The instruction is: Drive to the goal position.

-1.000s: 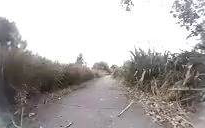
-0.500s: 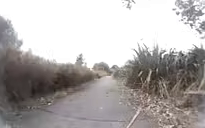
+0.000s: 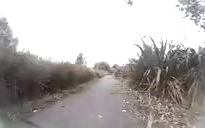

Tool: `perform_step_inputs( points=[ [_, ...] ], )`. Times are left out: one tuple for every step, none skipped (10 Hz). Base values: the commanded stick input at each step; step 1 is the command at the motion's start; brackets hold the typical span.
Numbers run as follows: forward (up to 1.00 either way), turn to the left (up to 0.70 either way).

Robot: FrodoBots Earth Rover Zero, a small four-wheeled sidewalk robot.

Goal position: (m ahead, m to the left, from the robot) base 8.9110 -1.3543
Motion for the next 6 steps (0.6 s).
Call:
perform_step_inputs(
  points=[
    [0.85,0.00],
    [0.85,0.00],
    [0.85,0.00],
    [0.85,-0.09],
    [0.85,-0.28],
    [0.85,-0.05]
  ],
)
